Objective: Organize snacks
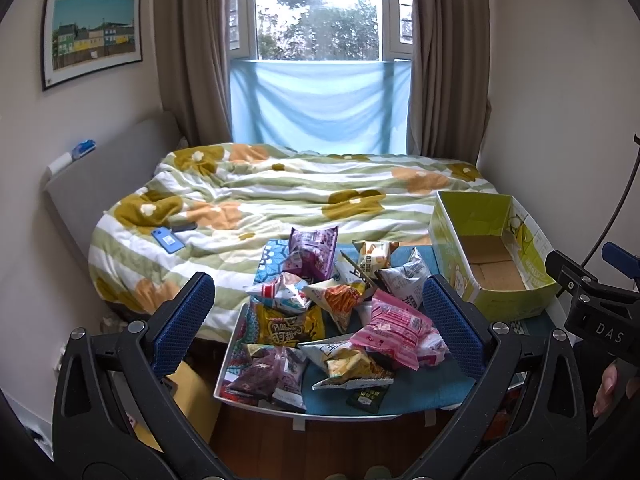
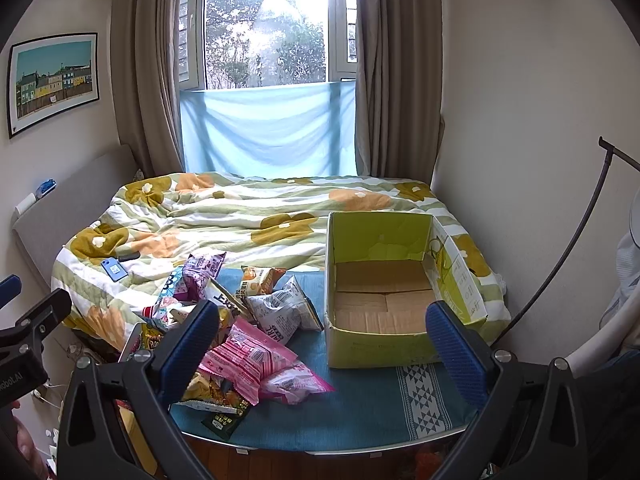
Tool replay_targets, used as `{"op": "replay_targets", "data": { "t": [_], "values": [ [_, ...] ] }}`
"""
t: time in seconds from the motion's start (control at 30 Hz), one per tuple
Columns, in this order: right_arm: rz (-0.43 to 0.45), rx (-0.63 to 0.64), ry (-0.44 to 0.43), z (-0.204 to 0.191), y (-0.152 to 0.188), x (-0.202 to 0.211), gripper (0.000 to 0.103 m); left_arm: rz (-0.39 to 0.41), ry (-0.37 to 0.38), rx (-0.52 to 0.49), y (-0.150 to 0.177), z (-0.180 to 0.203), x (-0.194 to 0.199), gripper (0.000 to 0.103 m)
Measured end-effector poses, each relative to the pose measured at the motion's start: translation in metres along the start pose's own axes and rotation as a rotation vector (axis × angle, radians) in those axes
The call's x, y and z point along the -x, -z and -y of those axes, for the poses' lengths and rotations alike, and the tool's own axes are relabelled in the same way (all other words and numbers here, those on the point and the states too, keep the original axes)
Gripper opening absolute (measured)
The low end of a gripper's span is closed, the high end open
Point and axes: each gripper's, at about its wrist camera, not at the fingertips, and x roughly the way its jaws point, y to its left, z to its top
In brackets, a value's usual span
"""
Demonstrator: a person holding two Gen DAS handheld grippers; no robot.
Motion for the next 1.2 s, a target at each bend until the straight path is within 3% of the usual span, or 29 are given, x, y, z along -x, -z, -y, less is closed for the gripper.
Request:
{"op": "replay_targets", "data": {
  "t": [0.27, 0.53, 0.87, 1.2],
  "values": [
    [-0.006, 0.001, -0.011, -0.005, 0.004, -0.001, 0.103, -0.022, -0.009, 0.023, 0.002, -0.005, 0.001, 0.103],
    [-0.08, 0.026, -0.071, -0.003, 0.011, -0.014, 0.103, -0.102, -0.039, 0.073, 0.026, -0.027, -0.016, 0.103],
    [-0.217, 0.029, -0.173, -0.021, 0.046, -0.074, 0.103, -0.292, 0.035, 0.054, 0.077, -0.058, -0.096, 0.103],
    [-0.376, -0.077, -0.159, -0.066, 0.072, -0.137, 0.103, -0.495, 0.106, 0.039, 0.121, -0.093, -0.192, 0.103]
  ]
}}
